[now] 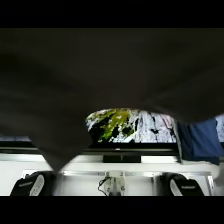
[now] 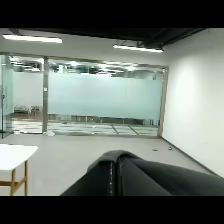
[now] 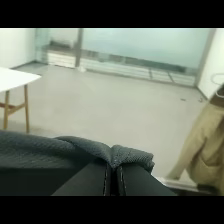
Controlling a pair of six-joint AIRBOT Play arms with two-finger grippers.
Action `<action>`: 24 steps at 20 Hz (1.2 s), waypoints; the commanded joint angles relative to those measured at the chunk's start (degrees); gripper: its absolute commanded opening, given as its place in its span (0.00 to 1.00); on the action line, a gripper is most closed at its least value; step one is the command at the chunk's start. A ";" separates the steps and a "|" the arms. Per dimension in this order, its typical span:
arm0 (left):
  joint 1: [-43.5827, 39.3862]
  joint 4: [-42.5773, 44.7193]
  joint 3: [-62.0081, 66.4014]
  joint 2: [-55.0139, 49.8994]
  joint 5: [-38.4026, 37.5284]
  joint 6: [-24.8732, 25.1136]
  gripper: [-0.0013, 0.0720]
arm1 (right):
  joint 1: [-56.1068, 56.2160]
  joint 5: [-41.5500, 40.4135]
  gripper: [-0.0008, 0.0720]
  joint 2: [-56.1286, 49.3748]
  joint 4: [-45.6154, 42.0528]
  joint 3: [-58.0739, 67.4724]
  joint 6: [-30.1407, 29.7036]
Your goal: Fold the shirts.
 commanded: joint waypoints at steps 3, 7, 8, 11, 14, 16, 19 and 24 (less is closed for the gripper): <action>0.00 5.38 -4.37 -1.05 -20.00 -2.21 0.07 | 0.00 21.40 0.13 -3.78 -4.31 0.35 4.87; 0.00 5.95 -19.78 -3.08 -27.74 1.97 0.07 | 0.02 36.04 0.13 -14.51 -4.79 -7.78 7.04; 0.00 5.95 -24.44 -3.43 -27.47 3.67 0.07 | 0.00 34.14 0.13 -17.03 -4.96 -11.63 6.91; 0.00 5.84 -36.79 -7.54 -23.63 6.73 0.07 | 0.04 20.92 0.13 -25.05 -5.33 -20.41 7.52; -0.02 5.18 -41.70 -15.74 -13.46 8.83 0.07 | 0.04 8.22 0.13 -35.71 -2.51 -21.46 7.76; -0.02 2.27 -41.55 -22.97 -6.64 10.12 0.07 | 0.04 0.46 0.13 -41.31 -0.85 -21.46 7.78; -1.86 -2.10 -41.48 -33.03 4.79 11.02 0.07 | 0.04 -10.45 0.13 -47.19 0.26 -21.46 7.78; -9.60 -3.80 -41.46 -45.66 26.99 11.06 0.07 | -0.48 -26.51 0.13 -53.40 -1.16 -21.46 10.95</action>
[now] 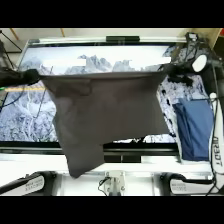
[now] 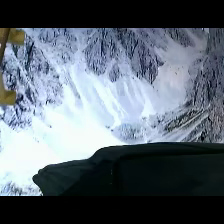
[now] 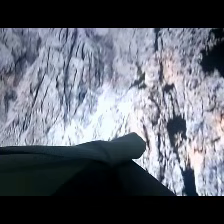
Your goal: Fold the shirts.
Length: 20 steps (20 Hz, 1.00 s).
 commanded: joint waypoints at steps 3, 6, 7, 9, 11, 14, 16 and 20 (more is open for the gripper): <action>-6.95 -1.99 -0.20 -10.51 22.95 -0.07 0.07 | -0.87 -12.24 0.13 -6.84 -0.37 -0.11 3.93; -7.76 -1.92 -0.24 -11.96 17.09 -0.02 0.07 | -0.85 -5.53 0.13 -10.03 -0.33 -0.11 4.26; -7.48 -1.36 -0.24 -12.02 12.39 0.04 0.07 | -0.81 -1.86 0.13 -10.78 -0.39 -0.11 4.15; -6.08 1.14 -0.20 -11.50 1.25 0.02 0.07 | -0.92 4.07 0.13 -10.71 -1.22 -0.11 2.84; -4.24 4.63 -0.28 -11.17 -10.78 -0.04 0.07 | -1.40 9.31 0.13 -10.12 -2.03 -0.11 1.03; -3.45 4.76 -3.61 -11.58 -19.32 -1.81 0.07 | -1.44 16.87 0.13 -11.47 -1.53 -0.13 -0.04; -4.55 3.67 -6.99 -11.69 -18.69 -2.27 0.07 | -1.44 18.60 0.13 -13.11 1.75 -0.13 -0.07; -5.84 3.69 -9.46 -12.04 -18.27 -5.77 0.12 | -1.46 19.43 0.34 -13.55 2.91 -0.09 0.02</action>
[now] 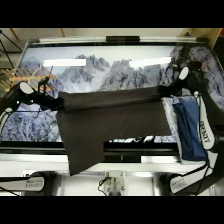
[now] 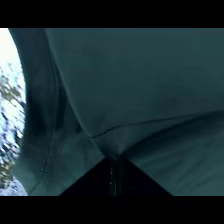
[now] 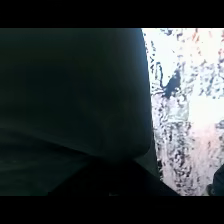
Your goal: Fold the shirts.
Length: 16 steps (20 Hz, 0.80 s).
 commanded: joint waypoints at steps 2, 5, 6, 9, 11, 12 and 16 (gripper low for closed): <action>0.87 -0.15 -0.39 0.09 -5.07 -3.76 0.65 | -0.04 8.46 0.71 0.07 0.52 0.87 -1.92; 5.73 0.22 1.97 1.03 -16.72 -3.74 0.75 | -0.20 20.17 0.71 2.91 -7.02 1.22 -4.52; 7.37 0.26 0.76 2.34 -20.44 -3.72 0.75 | -1.27 21.22 0.71 4.55 -6.25 0.24 -3.10; 9.07 -0.98 -12.87 12.50 -21.81 -3.54 0.75 | -5.42 21.46 0.71 10.95 -2.43 -7.23 -4.61; 9.07 -4.33 -25.64 21.57 -18.27 -3.52 0.75 | -8.48 19.32 0.71 15.21 -2.21 -12.55 -4.90; 9.07 -4.50 -30.73 25.40 -16.98 -3.54 0.75 | -9.97 18.47 0.71 16.70 -1.79 -14.25 -5.18; 9.07 -4.52 -42.49 33.38 -13.84 -3.72 0.75 | -13.03 18.32 0.71 18.69 0.22 -15.23 -5.27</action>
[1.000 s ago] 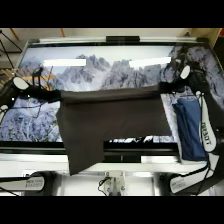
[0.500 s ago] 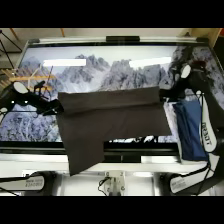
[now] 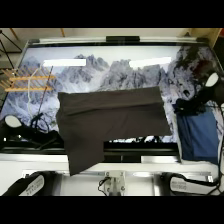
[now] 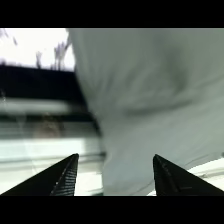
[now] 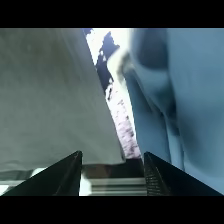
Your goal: Fold the shirts.
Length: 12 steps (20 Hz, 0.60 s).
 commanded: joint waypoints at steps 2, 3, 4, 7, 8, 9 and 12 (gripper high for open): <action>-0.04 -0.90 -11.21 5.09 3.63 0.42 0.75 | -1.88 -0.26 0.71 2.21 1.88 -1.81 -0.31; -0.81 -1.70 -11.65 4.52 4.44 0.44 0.74 | -1.73 -0.26 0.71 2.21 2.25 -1.81 -0.33; -1.86 -2.89 -11.65 4.09 5.60 0.44 0.74 | -1.75 -0.26 0.71 2.21 3.30 -1.81 -0.31; -6.23 -5.20 -11.69 3.37 10.67 -1.75 0.71 | -1.77 -0.04 0.71 2.21 3.34 -1.81 -0.31; -7.63 -5.18 -11.74 3.04 11.85 -3.10 0.71 | -1.77 0.02 0.71 2.21 3.37 -1.81 -0.31; -8.94 -5.20 -11.80 2.56 12.85 -4.17 0.64 | -1.77 0.04 0.71 2.23 3.17 -1.81 0.20; -12.15 -5.84 -11.89 0.83 14.56 -4.57 0.38 | -1.73 -2.73 0.71 4.79 1.49 -6.86 1.18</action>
